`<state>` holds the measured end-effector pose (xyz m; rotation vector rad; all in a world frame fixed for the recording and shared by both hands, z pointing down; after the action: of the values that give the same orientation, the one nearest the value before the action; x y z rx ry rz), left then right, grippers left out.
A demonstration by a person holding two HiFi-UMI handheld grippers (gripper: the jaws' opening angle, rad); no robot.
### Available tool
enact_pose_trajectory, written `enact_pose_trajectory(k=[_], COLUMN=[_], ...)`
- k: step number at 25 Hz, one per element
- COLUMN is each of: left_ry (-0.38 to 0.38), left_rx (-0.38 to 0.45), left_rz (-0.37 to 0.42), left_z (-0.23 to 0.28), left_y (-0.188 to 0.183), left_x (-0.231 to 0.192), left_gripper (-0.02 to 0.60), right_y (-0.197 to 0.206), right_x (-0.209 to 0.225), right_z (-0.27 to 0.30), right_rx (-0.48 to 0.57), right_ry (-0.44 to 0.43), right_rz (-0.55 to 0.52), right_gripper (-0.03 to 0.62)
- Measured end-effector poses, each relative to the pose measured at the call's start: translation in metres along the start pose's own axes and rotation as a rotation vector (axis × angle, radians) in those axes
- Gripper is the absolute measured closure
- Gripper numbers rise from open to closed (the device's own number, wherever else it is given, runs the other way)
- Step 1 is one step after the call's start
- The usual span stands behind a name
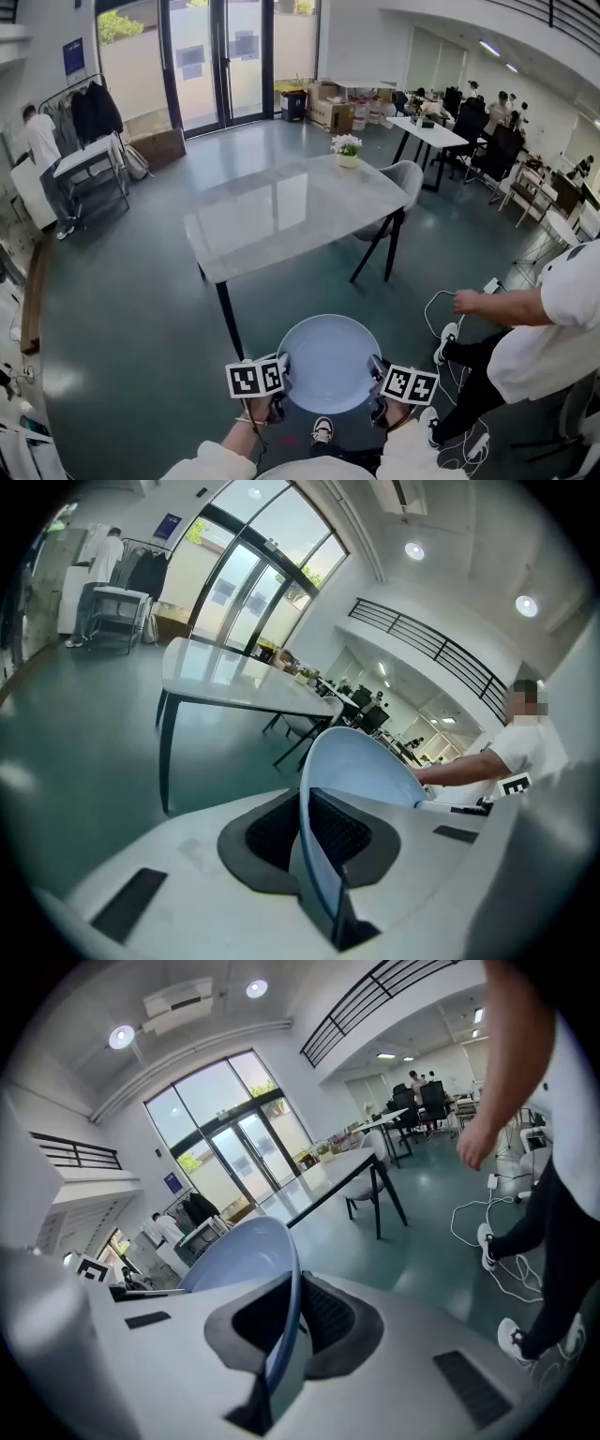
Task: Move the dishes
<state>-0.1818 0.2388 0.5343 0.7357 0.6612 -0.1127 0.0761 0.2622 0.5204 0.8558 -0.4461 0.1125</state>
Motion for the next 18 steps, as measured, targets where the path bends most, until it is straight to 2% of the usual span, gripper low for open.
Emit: enact_pose_trajectory(k=[9,18], left_ry=[0.000,-0.014], left_rx=[0.001,-0.016], left_rz=[0.021,0.023], left_z=[0.085,0.148], left_y=[-0.051,-0.081], left_x=[0.043,0.062], left_gripper=[0.557,0.556], right_y=[-0.080,-0.125], right_x=[0.062,0.106], right_z=[0.044,0.083], right_rx=[0.014,-0.006], right_ry=[-0.014,-0.031], right_rz=[0.010,0.023], right_gripper=[0.520,0.520])
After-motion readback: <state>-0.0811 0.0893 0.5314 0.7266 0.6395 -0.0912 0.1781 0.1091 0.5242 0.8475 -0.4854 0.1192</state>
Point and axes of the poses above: the fingertips, and each gripper's own axes: z forward along the fingers, x to its right, y out of its underside, the point moved 4 cm from there along -z, backward along the fingers, and after that the axes turned 4 degrees about -z, right-handed, at the moved point
